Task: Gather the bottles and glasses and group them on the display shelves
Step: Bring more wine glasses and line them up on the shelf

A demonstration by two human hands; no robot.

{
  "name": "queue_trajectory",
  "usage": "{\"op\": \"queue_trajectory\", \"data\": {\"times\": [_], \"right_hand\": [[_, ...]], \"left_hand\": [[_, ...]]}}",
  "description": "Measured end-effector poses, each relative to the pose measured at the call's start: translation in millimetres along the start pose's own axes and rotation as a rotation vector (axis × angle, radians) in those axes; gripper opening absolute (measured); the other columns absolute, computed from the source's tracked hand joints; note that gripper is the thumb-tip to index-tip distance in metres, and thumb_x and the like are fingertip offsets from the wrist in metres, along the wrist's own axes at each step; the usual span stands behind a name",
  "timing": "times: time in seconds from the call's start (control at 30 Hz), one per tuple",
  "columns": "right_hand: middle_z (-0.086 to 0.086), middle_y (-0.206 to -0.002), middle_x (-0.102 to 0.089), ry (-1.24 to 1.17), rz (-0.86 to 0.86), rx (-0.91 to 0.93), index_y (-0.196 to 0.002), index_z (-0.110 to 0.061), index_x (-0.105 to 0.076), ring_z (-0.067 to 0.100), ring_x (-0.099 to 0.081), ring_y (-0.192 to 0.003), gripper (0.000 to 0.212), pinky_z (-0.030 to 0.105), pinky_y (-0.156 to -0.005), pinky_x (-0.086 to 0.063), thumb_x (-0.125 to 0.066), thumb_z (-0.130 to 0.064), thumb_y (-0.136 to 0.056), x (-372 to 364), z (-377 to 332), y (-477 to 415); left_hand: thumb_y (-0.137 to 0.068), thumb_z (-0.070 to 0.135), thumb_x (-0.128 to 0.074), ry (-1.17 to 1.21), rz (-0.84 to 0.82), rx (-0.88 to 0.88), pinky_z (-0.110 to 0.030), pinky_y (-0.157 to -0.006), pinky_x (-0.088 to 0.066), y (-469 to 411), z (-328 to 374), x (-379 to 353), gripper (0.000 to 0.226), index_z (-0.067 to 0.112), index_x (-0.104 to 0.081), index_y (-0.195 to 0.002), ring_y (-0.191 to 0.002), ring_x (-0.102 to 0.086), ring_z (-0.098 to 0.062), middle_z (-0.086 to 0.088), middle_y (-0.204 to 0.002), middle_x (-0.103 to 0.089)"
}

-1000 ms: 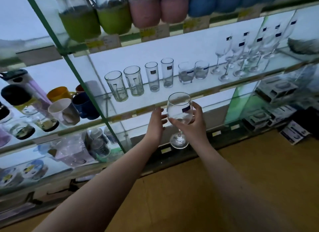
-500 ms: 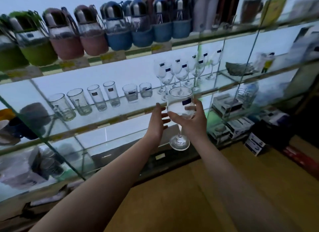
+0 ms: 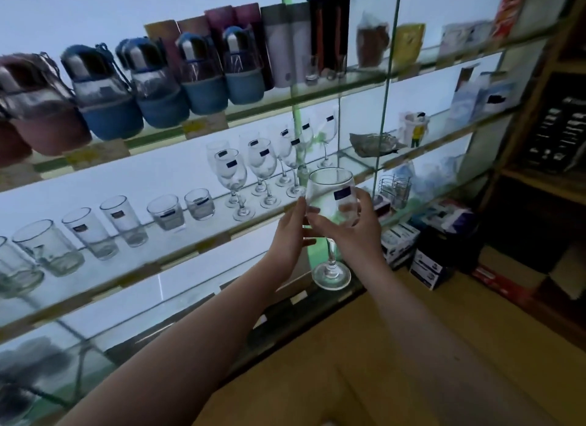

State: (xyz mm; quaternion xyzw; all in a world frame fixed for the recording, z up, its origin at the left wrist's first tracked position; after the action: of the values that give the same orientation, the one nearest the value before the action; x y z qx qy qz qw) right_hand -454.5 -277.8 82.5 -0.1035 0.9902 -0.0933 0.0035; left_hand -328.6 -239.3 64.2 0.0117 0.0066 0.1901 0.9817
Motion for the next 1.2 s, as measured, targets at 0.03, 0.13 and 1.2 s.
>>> {"op": "queue_trajectory", "data": {"times": [0.03, 0.13, 1.2], "right_hand": [[-0.001, -0.113, -0.054, 0.008, 0.001, 0.003, -0.097, -0.052, -0.037, 0.008, -0.055, -0.097, 0.060, 0.019, -0.068, -0.043, -0.084, -0.033, -0.065, 1.0, 1.1, -10.7], [-0.002, -0.112, -0.054, 0.028, -0.014, 0.005, -0.097, -0.055, -0.034, -0.001, -0.053, -0.093, 0.063, 0.017, -0.069, -0.043, -0.084, -0.031, -0.066, -0.1, 7.7, -51.0], [-0.004, -0.097, -0.052, 0.120, -0.356, -0.012, -0.106, -0.031, -0.035, 0.009, -0.054, -0.092, 0.065, 0.019, -0.070, -0.041, -0.085, -0.035, -0.064, -6.8, 78.3, -377.3]], "left_hand": [[-0.099, 0.048, -0.030, 0.000, 0.004, -0.007, -0.032, -0.079, -0.048, -11.4, -0.4, -2.8, 0.051, 0.007, -0.059, -0.108, -0.082, -0.063, -0.022, -0.009, -0.093, -0.062], [-0.099, 0.048, -0.029, 0.024, 0.020, -0.016, -0.034, -0.078, -0.048, -54.5, -3.3, -8.3, 0.050, 0.009, -0.060, -0.099, -0.077, -0.064, -0.020, -0.010, -0.091, -0.063], [-0.100, 0.046, -0.026, 0.113, 0.437, 0.052, -0.027, -0.061, -0.045, -340.9, -14.3, -63.3, 0.048, 0.013, -0.053, -0.079, -0.049, -0.056, -0.006, 0.008, -0.048, -0.058]]}}
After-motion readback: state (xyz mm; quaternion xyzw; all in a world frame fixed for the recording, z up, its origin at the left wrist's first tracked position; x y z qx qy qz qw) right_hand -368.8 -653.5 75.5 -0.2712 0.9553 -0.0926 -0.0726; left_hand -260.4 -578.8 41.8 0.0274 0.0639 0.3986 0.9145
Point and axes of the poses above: each hand's wrist, its own y-axis away from the middle knuckle, its own x-axis out of the back of the hand, z = x × y, the point moved 9 cm from there along -y, towards the middle knuckle
